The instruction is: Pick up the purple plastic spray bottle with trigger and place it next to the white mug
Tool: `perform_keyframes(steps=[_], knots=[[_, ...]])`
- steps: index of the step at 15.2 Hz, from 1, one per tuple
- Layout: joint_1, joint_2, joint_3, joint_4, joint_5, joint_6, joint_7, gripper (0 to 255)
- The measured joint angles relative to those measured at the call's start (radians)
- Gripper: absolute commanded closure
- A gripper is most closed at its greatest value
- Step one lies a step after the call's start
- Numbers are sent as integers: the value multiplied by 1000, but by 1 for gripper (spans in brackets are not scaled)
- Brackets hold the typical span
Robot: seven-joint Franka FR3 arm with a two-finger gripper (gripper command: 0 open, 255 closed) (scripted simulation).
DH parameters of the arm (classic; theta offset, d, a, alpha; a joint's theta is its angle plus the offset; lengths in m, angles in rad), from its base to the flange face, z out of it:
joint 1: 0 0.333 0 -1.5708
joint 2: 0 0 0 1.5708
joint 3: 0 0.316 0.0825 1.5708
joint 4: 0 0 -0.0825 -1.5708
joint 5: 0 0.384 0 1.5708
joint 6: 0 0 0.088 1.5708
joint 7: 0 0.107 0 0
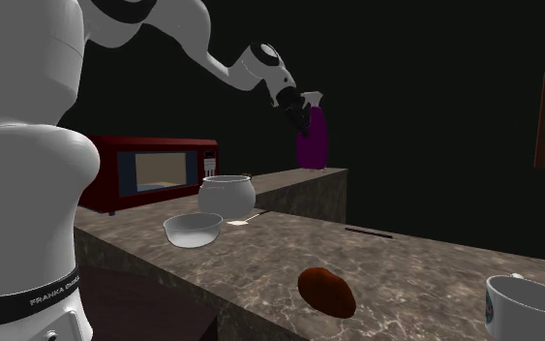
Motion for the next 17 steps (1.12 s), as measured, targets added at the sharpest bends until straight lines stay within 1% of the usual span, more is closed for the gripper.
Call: perform_keyframes(steps=[14, 15, 17], knots=[[-6, 19, -1, 201, 27, -163, -88, 255], [-8, 10, -4, 196, 25, -163, -94, 255], [-17, -28, -14, 146, 10, -138, -106, 255]])
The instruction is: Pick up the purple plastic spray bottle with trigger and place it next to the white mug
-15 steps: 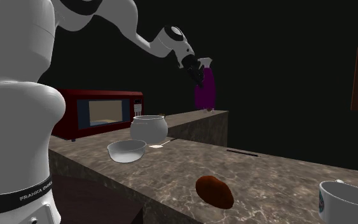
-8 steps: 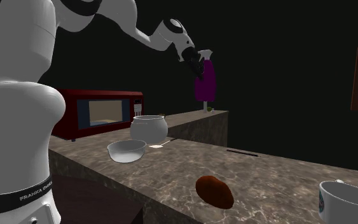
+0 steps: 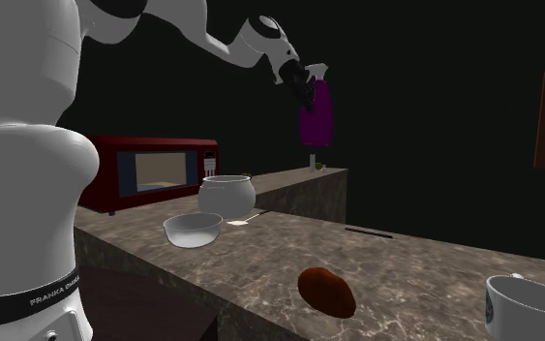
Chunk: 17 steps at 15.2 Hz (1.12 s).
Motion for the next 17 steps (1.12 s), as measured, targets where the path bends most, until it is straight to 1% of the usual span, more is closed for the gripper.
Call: perform_keyframes(steps=[7, 10, 13, 17], knots=[[-43, -171, -49, -199, -77, 90, -59, 255], [-74, -203, -80, -230, -86, 124, -109, 255], [-99, -271, -104, -302, -121, 160, -139, 255], [-138, -314, -150, -349, -138, 210, -203, 255]])
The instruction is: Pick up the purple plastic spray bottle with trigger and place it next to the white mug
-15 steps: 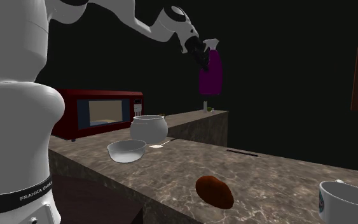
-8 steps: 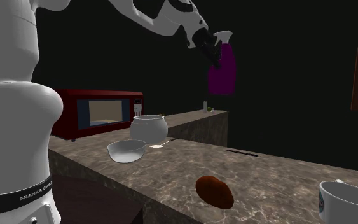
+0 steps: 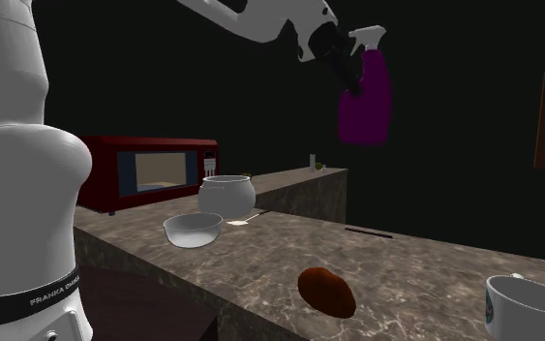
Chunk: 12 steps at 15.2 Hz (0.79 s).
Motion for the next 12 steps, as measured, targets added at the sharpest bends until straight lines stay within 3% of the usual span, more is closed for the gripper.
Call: perform_keyframes(steps=[12], knots=[[-104, -22, -178, -21, 39, 144, -255, 255]])
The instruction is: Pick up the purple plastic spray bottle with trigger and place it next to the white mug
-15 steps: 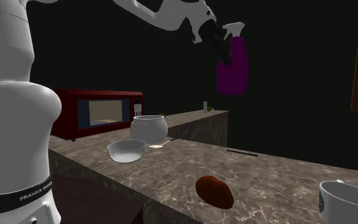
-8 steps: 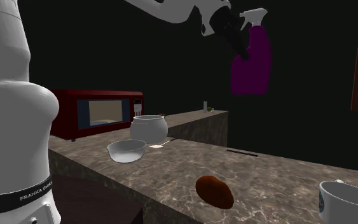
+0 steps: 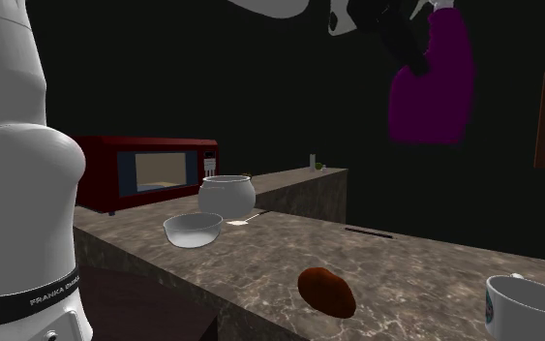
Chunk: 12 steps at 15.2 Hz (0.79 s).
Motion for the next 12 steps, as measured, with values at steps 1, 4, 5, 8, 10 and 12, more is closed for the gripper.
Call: perform_keyframes(steps=[1, 4, 5, 8, 10, 12], knots=[[-8, 8, -21, 5, 15, 15, -30, 255], [-31, 44, -83, 29, 72, 55, -124, 255], [-39, 56, -105, 37, 95, 68, -158, 255], [-67, 106, -163, 71, 179, 99, -265, 255], [-78, 140, -182, 68, 219, 131, -296, 255], [-80, 140, -184, 43, 216, 157, -292, 255]])
